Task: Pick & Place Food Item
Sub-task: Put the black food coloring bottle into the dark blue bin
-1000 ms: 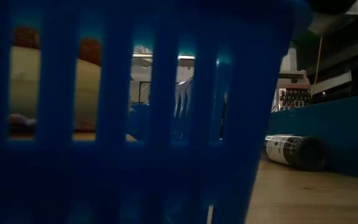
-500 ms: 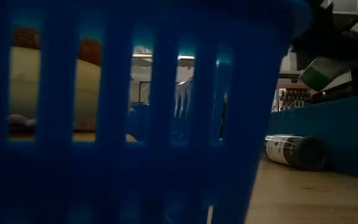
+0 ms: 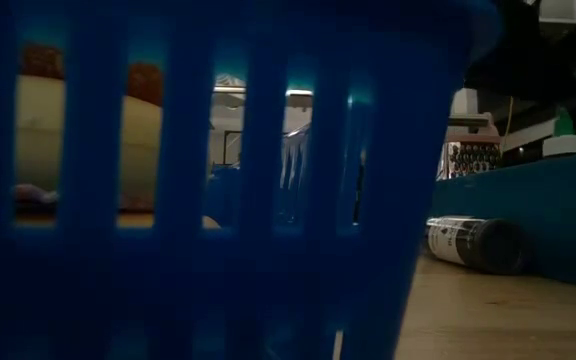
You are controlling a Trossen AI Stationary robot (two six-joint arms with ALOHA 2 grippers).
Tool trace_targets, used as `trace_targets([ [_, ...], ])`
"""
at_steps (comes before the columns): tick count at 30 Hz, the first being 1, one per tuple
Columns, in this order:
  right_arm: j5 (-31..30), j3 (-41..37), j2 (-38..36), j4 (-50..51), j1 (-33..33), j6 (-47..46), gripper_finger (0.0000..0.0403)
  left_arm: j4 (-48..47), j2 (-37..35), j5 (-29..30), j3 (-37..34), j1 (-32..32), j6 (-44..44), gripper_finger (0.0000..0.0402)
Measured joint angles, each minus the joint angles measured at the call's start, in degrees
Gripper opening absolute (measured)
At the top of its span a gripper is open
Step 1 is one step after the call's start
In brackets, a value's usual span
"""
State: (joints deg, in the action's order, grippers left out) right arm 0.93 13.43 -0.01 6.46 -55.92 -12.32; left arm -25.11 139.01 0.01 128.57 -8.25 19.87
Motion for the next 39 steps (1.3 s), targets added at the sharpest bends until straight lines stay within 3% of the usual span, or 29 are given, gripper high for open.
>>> trace_targets([
  [5, 0.2, 0.0, 0.0, 0.0, 0.0, -0.7, 0.0217, -8.8, -2.6, 1.2, 0.1, -1.6, 0.6, 0.0215],
  [13, 0.2, 0.0, 0.0, 0.0, 0.0, -0.7, 0.0217, -28.3, -3.3, 10.1, 0.1, -8.4, 2.4, 0.0188],
  [18, -0.4, 0.0, 0.0, 0.0, 0.0, -0.5, 0.0217, -30.0, -2.3, 12.2, 0.0, -11.6, 3.3, 0.0183],
  [28, -1.6, 0.0, 0.0, 0.0, 0.0, -0.5, 0.0217, -30.9, 2.2, 11.4, 0.1, -10.2, 6.2, 0.0182],
  [33, -1.5, 0.0, 0.0, 0.0, 0.0, -0.6, 0.0217, -29.8, 5.2, 18.0, 0.0, -10.4, 12.4, 0.0182],
  [39, -1.3, 0.0, 0.0, 0.1, 0.0, -0.7, 0.0217, -28.5, 5.3, 19.5, 0.0, -10.3, 14.3, 0.0182],
])
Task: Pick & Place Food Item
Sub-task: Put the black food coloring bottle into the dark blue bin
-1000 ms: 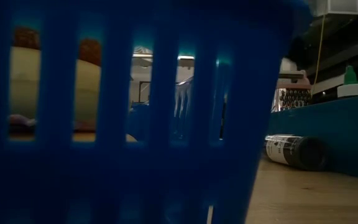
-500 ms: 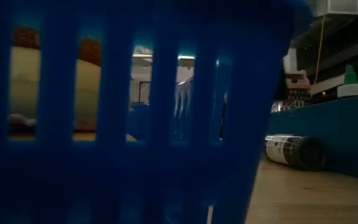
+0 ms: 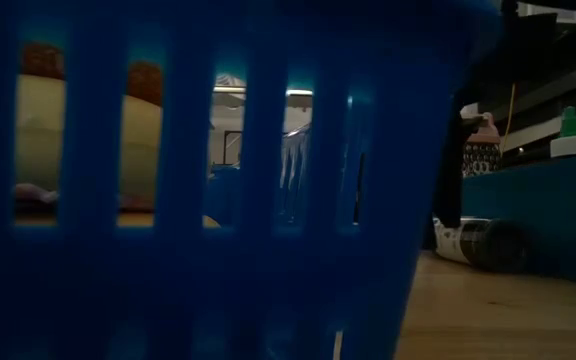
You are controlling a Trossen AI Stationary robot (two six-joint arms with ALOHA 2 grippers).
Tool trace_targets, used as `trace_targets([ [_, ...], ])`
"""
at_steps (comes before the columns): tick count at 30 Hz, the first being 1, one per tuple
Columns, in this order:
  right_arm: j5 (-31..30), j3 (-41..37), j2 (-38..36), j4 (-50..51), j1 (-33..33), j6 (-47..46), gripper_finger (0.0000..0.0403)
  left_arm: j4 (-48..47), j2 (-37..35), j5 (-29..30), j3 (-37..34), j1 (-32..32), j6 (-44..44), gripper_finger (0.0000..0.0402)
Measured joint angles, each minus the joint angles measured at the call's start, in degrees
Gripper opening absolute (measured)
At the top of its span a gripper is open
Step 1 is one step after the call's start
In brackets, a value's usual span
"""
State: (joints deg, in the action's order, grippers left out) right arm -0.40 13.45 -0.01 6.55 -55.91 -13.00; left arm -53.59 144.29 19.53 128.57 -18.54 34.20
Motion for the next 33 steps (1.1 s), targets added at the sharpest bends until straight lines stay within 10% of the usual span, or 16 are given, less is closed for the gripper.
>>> trace_targets([
  [18, -0.2, 0.0, 0.0, 0.0, 0.0, 0.0, 0.0217, 5.8, -0.1, 7.5, 0.0, -0.8, 5.6, 0.0182],
  [33, -0.2, 0.0, 0.0, 0.0, 0.0, 0.0, 0.0217, 5.4, 0.7, 1.1, 0.1, 2.7, 7.1, 0.0182],
])
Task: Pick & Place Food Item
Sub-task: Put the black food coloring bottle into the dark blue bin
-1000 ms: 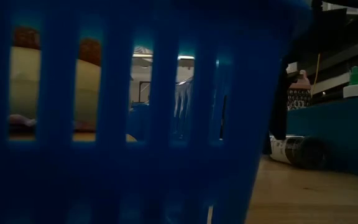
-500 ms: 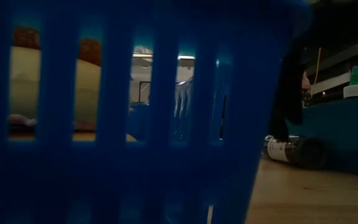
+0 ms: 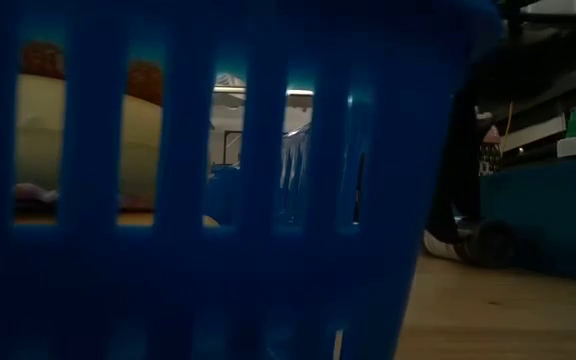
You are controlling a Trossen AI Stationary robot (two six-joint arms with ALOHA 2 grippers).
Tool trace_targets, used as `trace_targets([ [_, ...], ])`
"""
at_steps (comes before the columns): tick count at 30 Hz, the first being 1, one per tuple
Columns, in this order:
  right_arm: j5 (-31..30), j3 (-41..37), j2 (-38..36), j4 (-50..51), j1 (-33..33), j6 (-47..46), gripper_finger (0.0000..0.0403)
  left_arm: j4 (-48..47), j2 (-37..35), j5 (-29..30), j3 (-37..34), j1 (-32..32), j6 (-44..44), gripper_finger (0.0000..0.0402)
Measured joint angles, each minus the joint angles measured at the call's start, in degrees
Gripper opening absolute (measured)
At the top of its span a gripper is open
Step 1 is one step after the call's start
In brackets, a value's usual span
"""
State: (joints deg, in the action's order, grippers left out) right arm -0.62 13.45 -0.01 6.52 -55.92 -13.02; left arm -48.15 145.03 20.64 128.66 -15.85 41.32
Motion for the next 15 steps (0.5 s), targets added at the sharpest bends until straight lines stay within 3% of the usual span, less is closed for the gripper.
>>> trace_targets([
  [15, 0.0, 0.0, 0.0, 0.0, 0.0, 0.0, 0.0217, -4.1, 2.1, -3.2, 0.3, 0.3, -4.7, 0.0182],
])
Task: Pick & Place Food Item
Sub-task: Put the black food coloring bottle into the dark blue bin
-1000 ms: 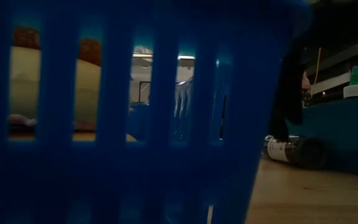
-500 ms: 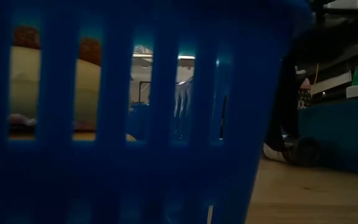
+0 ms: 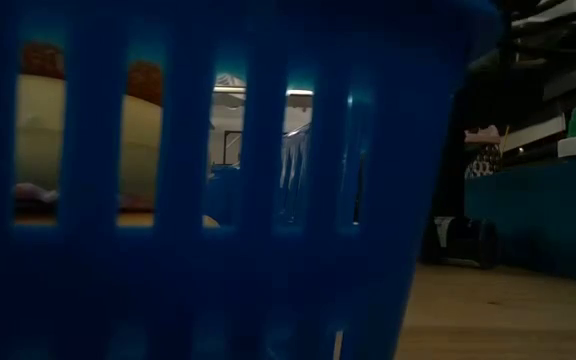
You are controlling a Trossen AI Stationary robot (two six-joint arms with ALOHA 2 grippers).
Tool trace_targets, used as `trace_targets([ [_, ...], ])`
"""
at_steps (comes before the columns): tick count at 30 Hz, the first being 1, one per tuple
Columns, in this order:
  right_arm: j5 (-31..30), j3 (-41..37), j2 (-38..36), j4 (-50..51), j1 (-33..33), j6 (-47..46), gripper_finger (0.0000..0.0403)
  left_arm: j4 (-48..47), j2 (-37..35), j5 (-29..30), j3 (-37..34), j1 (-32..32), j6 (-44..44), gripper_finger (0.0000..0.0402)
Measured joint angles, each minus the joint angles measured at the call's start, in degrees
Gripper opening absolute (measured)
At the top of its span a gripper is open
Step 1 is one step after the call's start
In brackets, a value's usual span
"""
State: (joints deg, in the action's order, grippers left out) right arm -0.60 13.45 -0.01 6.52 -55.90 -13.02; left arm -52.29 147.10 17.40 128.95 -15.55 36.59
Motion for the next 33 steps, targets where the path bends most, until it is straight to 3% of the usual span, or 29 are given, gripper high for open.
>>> trace_targets([
  [6, 0.0, 0.0, 0.0, 0.0, 0.0, 0.0, 0.0217, -3.1, -0.8, 5.7, 0.6, -2.0, -4.6, 0.0134],
  [10, 0.0, 0.0, 0.0, 0.0, 0.0, 0.2, 0.0217, -8.3, -1.1, 7.6, 5.1, -3.7, -7.0, 0.0104],
  [20, 0.0, 0.0, 0.0, -0.1, 0.0, 1.5, 0.0217, -14.9, -6.5, 24.7, 6.0, -5.0, -2.5, 0.0104],
  [28, 0.0, 0.0, 0.0, -0.1, 0.0, 2.1, 0.0217, -18.0, -6.6, 30.9, 5.9, -0.8, 4.1, 0.0103],
  [33, 0.0, 0.0, 0.0, -0.1, 0.0, 2.1, 0.0217, -11.7, -6.6, 32.7, 5.9, 1.6, 10.4, 0.0103],
])
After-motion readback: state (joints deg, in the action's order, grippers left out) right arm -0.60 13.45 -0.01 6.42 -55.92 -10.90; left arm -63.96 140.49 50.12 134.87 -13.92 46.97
